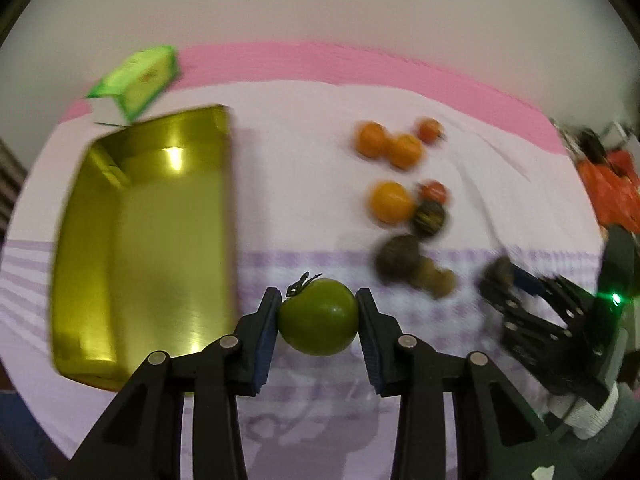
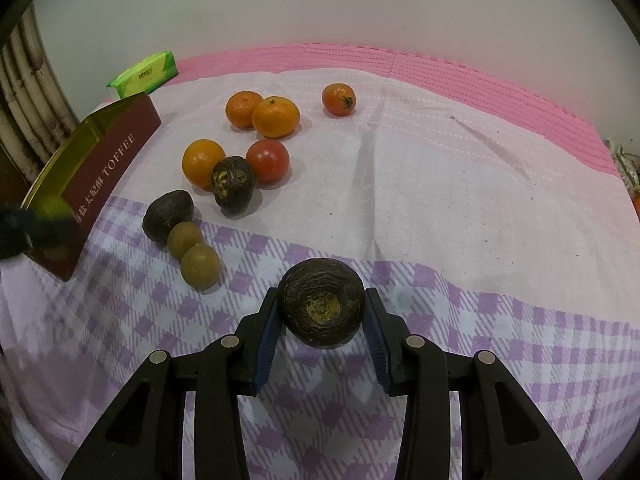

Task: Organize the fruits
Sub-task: 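Carry the green tomato into the gold tin tray and open the left gripper, then carry the passion fruit into the tin tray and open the right gripper, then move the right gripper around two small olive-brown fruits while the left gripper approaches a dark brown fruit, then close the left gripper on the dark brown round fruit and lift, then carry the dark brown fruit into the tin tray and open the left gripper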

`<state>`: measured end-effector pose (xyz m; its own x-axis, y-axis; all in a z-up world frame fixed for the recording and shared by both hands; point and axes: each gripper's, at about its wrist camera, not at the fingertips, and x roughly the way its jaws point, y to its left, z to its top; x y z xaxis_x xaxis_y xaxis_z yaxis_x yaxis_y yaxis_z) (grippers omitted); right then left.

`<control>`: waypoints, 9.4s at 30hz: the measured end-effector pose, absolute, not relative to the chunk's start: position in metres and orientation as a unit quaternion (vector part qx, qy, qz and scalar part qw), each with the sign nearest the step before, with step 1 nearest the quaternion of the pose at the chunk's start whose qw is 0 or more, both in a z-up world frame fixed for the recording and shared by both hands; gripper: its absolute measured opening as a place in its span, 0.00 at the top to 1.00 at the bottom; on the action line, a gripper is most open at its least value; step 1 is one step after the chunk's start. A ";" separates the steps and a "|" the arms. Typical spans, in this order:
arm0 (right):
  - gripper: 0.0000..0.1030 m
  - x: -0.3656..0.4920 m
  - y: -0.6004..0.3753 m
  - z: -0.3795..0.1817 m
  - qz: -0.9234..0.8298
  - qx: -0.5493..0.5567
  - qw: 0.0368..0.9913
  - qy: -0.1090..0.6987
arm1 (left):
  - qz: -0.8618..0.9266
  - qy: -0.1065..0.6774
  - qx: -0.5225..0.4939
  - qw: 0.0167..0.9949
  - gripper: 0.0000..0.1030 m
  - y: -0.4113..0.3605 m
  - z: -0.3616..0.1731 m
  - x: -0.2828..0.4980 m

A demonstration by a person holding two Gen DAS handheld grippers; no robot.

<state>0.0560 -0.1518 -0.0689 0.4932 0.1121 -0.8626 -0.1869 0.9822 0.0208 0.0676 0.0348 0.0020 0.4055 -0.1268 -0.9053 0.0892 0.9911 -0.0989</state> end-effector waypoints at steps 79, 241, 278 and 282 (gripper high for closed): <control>0.60 0.058 -0.091 0.004 0.131 -0.087 0.872 0.464 | 0.096 0.514 -0.051 0.851 0.05 0.183 -0.002 0.042; 0.53 0.061 -0.155 -0.074 0.117 -0.055 0.896 0.425 | -0.113 0.536 0.015 0.837 0.32 -0.030 -0.057 0.086; 0.45 0.059 -0.152 -0.075 0.117 -0.059 0.895 0.426 | -0.068 0.508 -0.019 0.859 0.68 0.057 0.001 0.072; 0.44 0.059 -0.152 -0.076 0.117 -0.059 0.895 0.426 | -0.034 0.509 -0.034 0.860 0.68 0.093 0.006 0.072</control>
